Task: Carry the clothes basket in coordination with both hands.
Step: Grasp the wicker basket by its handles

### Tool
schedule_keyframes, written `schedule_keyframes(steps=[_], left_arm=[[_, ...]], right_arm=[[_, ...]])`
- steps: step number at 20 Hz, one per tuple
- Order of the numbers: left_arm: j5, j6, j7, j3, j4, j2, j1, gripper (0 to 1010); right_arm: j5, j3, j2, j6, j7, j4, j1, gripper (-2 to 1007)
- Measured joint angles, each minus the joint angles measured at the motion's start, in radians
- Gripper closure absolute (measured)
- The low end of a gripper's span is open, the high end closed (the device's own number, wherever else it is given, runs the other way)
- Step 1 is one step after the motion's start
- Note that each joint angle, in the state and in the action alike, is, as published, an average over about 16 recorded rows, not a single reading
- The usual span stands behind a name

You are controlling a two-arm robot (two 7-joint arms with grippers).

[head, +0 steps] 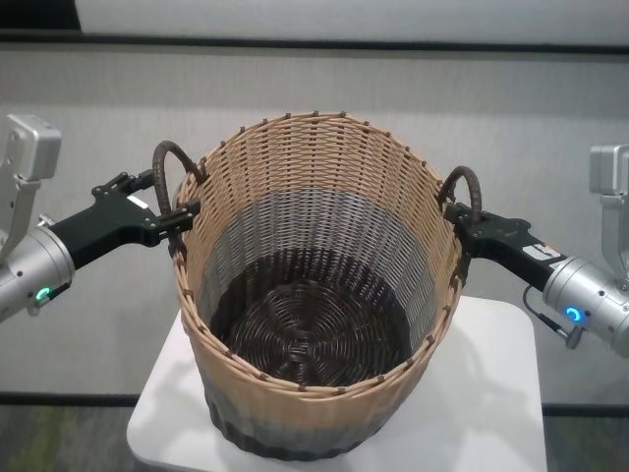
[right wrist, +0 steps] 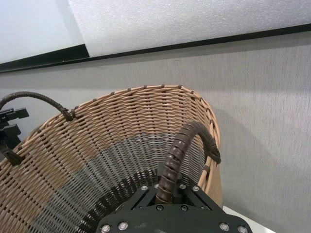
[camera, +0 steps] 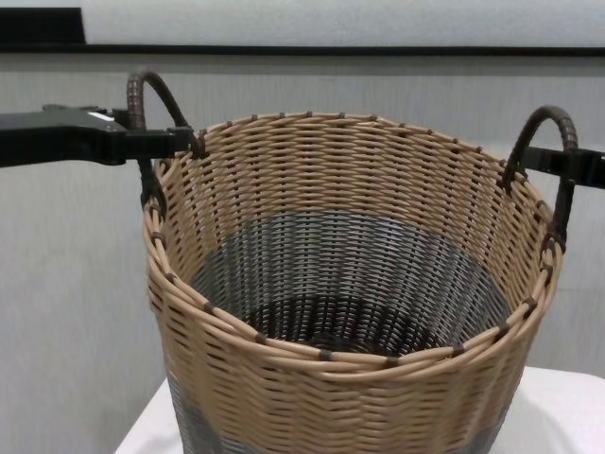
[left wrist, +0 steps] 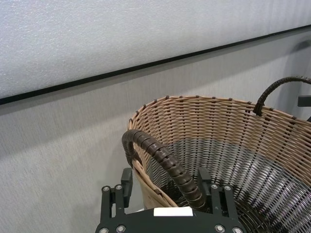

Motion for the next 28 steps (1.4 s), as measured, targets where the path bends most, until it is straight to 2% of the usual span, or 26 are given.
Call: schedule_keyframes(steps=[4,8,20,24,28], left_arm=[[0.0,0.0,0.0,0.0,0.0,0.0,0.0,233],[0.0,0.0,0.0,0.0,0.0,0.0,0.0,377],[0.0,0.0,0.0,0.0,0.0,0.0,0.0,833],[0.0,0.0,0.0,0.0,0.0,0.0,0.0,931],[0.002,-0.001,0.002,0.0,-0.001,0.001,0.0,988]], right_arm=[[0.0,0.0,0.0,0.0,0.0,0.0,0.0,954],[0.0,0.0,0.0,0.0,0.0,0.0,0.0,994],[0.0,0.0,0.0,0.0,0.0,0.0,0.0,1001],[0.0,0.0,0.0,0.0,0.0,0.0,0.0,1001],[-0.002,0.0,0.0,0.0,0.0,-0.001,0.0,1001]])
